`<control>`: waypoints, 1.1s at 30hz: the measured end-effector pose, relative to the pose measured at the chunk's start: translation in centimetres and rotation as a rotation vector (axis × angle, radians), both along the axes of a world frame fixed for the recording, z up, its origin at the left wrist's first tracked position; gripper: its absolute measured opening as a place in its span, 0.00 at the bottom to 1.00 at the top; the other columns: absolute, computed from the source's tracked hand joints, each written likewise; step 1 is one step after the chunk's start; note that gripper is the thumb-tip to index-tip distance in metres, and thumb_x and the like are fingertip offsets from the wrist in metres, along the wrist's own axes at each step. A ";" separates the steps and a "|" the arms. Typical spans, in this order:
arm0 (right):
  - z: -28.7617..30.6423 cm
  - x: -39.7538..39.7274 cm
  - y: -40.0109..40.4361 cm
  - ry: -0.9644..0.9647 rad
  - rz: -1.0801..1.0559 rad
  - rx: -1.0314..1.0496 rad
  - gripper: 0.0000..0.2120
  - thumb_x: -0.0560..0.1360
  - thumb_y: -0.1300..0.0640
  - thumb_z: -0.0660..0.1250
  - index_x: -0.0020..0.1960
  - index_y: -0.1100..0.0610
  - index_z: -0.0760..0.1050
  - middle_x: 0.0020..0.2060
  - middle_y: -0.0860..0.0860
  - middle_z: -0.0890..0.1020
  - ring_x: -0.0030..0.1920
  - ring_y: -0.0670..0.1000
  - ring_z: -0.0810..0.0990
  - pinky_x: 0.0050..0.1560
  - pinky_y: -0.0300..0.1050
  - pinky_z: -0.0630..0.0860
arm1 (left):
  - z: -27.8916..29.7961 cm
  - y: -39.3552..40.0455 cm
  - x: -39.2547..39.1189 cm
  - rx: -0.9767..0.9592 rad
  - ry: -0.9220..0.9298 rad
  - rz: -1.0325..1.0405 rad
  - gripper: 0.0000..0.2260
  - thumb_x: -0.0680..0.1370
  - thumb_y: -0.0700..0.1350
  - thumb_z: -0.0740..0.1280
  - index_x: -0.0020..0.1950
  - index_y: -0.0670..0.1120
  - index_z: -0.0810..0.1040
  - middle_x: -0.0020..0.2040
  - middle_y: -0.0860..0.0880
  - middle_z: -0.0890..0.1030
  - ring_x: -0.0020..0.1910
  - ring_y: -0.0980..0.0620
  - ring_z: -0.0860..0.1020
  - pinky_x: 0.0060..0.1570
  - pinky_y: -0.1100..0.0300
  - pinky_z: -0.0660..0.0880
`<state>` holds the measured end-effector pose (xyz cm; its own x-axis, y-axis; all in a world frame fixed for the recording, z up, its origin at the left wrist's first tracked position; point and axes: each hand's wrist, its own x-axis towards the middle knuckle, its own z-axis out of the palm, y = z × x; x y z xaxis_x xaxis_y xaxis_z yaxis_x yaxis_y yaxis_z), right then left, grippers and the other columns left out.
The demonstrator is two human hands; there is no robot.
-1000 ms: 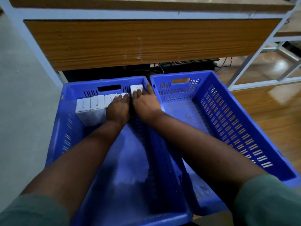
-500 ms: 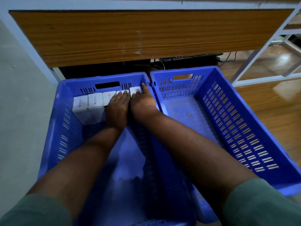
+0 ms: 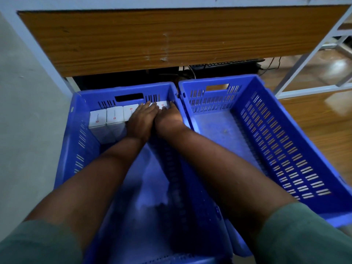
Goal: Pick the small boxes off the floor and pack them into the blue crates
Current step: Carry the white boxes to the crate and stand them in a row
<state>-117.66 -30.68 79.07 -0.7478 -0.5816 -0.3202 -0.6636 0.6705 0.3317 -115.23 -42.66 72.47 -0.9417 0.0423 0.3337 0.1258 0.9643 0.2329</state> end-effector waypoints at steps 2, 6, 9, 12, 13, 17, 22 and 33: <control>-0.2 -0.3 0.0 0.007 0.018 0.001 0.27 0.84 0.49 0.55 0.81 0.57 0.61 0.79 0.55 0.65 0.81 0.55 0.60 0.80 0.60 0.47 | 0.1 0.1 0.0 0.017 -0.013 -0.012 0.25 0.80 0.47 0.52 0.68 0.36 0.78 0.70 0.36 0.76 0.70 0.36 0.74 0.74 0.44 0.66; -0.4 -0.3 -0.3 0.010 0.014 0.013 0.29 0.84 0.49 0.54 0.82 0.59 0.58 0.80 0.56 0.64 0.81 0.56 0.59 0.80 0.60 0.46 | 1.0 0.5 0.4 0.088 -0.121 0.002 0.27 0.80 0.49 0.52 0.73 0.37 0.73 0.75 0.37 0.71 0.76 0.38 0.68 0.77 0.51 0.56; -0.9 0.6 0.2 0.044 0.016 0.000 0.30 0.86 0.51 0.50 0.82 0.64 0.49 0.81 0.60 0.57 0.82 0.58 0.55 0.80 0.61 0.46 | 1.6 0.2 0.5 -0.016 -0.199 -0.023 0.23 0.84 0.46 0.54 0.79 0.41 0.65 0.80 0.42 0.63 0.80 0.44 0.60 0.79 0.55 0.49; -1.9 1.4 0.3 0.080 -0.064 -0.180 0.29 0.86 0.54 0.48 0.81 0.68 0.47 0.81 0.64 0.57 0.81 0.62 0.57 0.80 0.59 0.47 | 1.4 -1.0 1.5 -0.128 -0.090 -0.005 0.23 0.81 0.41 0.64 0.76 0.38 0.69 0.77 0.38 0.69 0.76 0.39 0.68 0.76 0.46 0.62; -2.1 1.4 0.1 0.057 -0.091 -0.244 0.29 0.86 0.54 0.48 0.82 0.67 0.45 0.81 0.64 0.55 0.81 0.64 0.56 0.80 0.59 0.47 | 1.0 -1.9 1.9 -0.176 -0.055 0.041 0.25 0.78 0.41 0.68 0.74 0.36 0.71 0.73 0.36 0.72 0.73 0.37 0.72 0.72 0.43 0.67; -2.9 0.9 -0.5 -0.229 -0.135 -0.369 0.43 0.81 0.44 0.63 0.84 0.51 0.37 0.83 0.55 0.39 0.80 0.70 0.39 0.80 0.66 0.41 | -0.2 -5.5 4.4 -0.245 -0.109 0.296 0.44 0.68 0.51 0.80 0.77 0.35 0.65 0.76 0.35 0.68 0.75 0.33 0.67 0.74 0.38 0.61; -4.5 -0.2 -1.7 -0.223 -0.158 -0.439 0.53 0.73 0.40 0.70 0.83 0.48 0.37 0.83 0.51 0.37 0.81 0.64 0.34 0.79 0.66 0.36 | -1.6 -7.3 5.2 -0.149 -0.085 0.259 0.45 0.64 0.40 0.83 0.77 0.38 0.67 0.79 0.38 0.65 0.75 0.34 0.67 0.74 0.39 0.65; -5.9 -0.4 -2.5 -0.057 -0.133 -0.470 0.34 0.84 0.39 0.52 0.84 0.48 0.41 0.84 0.52 0.44 0.81 0.68 0.40 0.78 0.69 0.43 | -1.4 -6.6 5.5 -0.114 -0.022 0.314 0.37 0.69 0.38 0.80 0.76 0.40 0.70 0.71 0.36 0.73 0.70 0.35 0.72 0.68 0.41 0.72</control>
<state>-118.02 -33.17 73.18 -0.8144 -0.5735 -0.0890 -0.5702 0.8192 -0.0615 -109.70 -49.29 71.06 -0.9217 -0.2154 0.3225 -0.1857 0.9752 0.1208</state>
